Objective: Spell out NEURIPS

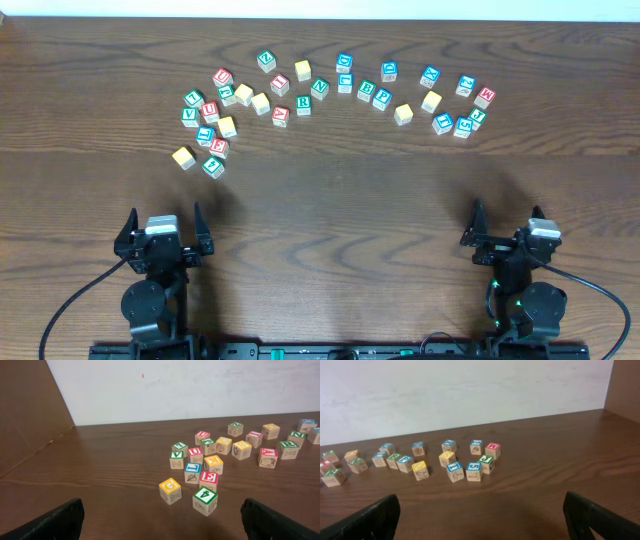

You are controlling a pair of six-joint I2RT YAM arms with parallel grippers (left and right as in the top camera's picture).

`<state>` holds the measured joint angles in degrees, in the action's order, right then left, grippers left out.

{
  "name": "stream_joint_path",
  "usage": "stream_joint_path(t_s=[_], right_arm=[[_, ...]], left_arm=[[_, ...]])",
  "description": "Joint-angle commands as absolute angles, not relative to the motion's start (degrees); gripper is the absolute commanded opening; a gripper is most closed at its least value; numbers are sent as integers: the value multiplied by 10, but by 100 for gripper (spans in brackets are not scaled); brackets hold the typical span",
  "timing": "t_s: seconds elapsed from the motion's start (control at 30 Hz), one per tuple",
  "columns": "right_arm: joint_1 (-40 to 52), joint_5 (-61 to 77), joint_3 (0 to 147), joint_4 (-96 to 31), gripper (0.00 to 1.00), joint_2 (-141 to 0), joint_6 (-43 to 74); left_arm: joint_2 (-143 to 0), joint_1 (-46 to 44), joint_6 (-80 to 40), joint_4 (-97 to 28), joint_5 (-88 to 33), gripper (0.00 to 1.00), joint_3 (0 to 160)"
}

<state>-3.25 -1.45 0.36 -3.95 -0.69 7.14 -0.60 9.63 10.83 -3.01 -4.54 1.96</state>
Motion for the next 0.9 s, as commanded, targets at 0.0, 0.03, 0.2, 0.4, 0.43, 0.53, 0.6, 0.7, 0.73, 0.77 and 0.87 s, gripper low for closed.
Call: stream_joint_path(t_s=[0.0,0.03,0.2,0.4,0.43,0.53,0.6,0.7,0.73,0.77,0.87], right_arm=[[-30,-13,3,-41,99,-4,72],[-30,-13,3,-41,99,-4,72],[-30,-13,3,-41,99,-4,72],[-30,-13,3,-41,99,-4,72],[-30,-13,3,-41,99,-4,72],[-30,-13,3,-41,99,-4,72],[-30,-13,3,-41,99,-4,72],[-30,-13,3,-41,99,-4,72],[-30,-13,3,-41,99,-4,72],[-30,-13,3,-41,99,-4,72],[-30,-13,3,-41,99,-4,72]], left_arm=[[-3,95,118,-37,-44,99,2],[-3,95,118,-37,-44,99,2],[-3,95,118,-37,-44,99,2],[-3,94,116,-19,-59,99,3],[-3,95,109,-10,-60,99,3],[-4,95,87,1,-60,98,15],[-11,95,84,1,-60,98,32],[-42,95,83,1,-63,98,68],[-60,95,83,1,-70,98,84],[-77,94,82,1,-74,98,98],[-149,94,57,-1,-86,98,155]])
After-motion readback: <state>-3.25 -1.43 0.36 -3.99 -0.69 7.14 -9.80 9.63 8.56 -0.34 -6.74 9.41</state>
